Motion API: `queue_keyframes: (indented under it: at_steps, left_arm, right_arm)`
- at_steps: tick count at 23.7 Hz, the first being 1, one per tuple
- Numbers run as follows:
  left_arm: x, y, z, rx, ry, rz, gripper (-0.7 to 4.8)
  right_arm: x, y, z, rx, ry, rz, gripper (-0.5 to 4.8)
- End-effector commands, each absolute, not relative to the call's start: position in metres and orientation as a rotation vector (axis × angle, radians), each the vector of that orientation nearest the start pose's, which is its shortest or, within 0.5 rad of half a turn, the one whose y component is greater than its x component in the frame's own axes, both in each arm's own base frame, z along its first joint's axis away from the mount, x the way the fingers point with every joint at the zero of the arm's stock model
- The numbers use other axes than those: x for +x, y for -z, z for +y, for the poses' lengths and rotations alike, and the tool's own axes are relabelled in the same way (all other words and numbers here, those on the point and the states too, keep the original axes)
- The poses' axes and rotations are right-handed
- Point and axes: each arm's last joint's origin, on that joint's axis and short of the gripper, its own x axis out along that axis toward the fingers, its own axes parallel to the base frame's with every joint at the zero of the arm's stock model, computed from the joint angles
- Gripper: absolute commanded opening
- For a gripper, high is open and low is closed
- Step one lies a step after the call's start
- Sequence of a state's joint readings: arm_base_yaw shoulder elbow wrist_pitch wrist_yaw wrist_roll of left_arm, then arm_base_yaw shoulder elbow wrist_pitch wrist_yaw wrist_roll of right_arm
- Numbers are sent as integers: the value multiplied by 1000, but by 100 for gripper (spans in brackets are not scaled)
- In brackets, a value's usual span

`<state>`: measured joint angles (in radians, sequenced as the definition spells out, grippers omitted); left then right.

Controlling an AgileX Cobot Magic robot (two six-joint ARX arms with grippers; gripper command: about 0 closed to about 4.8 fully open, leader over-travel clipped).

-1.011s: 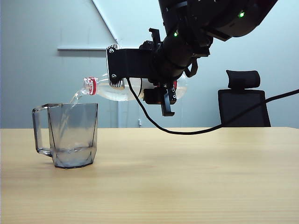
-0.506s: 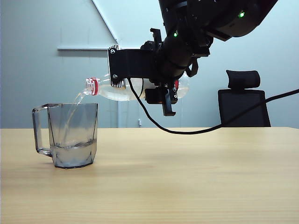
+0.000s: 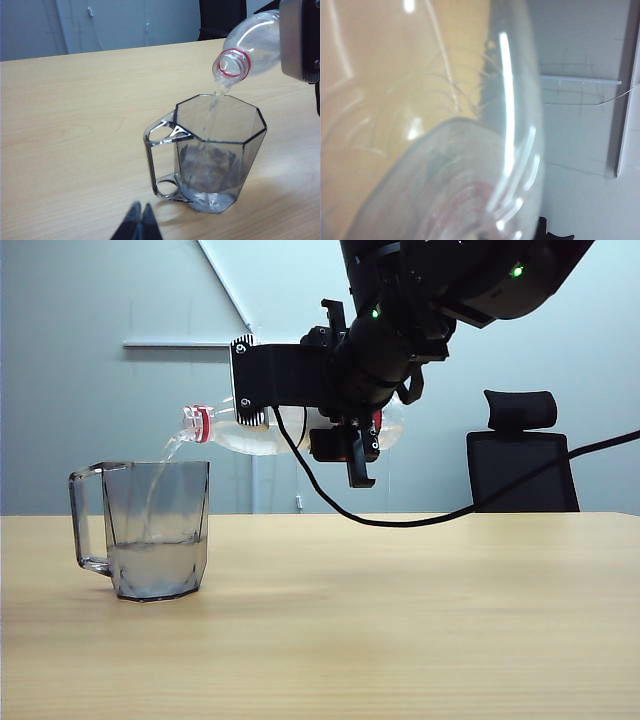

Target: Pick up the mineral water bottle on the table and pour water into the mug until it's half full.

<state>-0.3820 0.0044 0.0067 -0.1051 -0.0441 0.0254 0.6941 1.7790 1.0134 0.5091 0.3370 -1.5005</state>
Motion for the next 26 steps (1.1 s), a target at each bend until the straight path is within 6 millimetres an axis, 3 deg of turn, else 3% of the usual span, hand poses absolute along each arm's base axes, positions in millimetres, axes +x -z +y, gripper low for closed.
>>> queue_keyframes:
  at_steps: [1, 11, 26]
  left_arm:
    - [91, -157, -35, 42, 341, 88, -2]
    - [91, -157, -35, 42, 341, 88, -2]
    - [91, -157, -35, 42, 341, 88, -2]
  right_arm:
    - [302, -223, 240, -1569, -415, -135, 268]
    - [301, -218, 240, -1577, -444, -106, 263]
    - [295, -214, 244, -1420, -438, -3, 263]
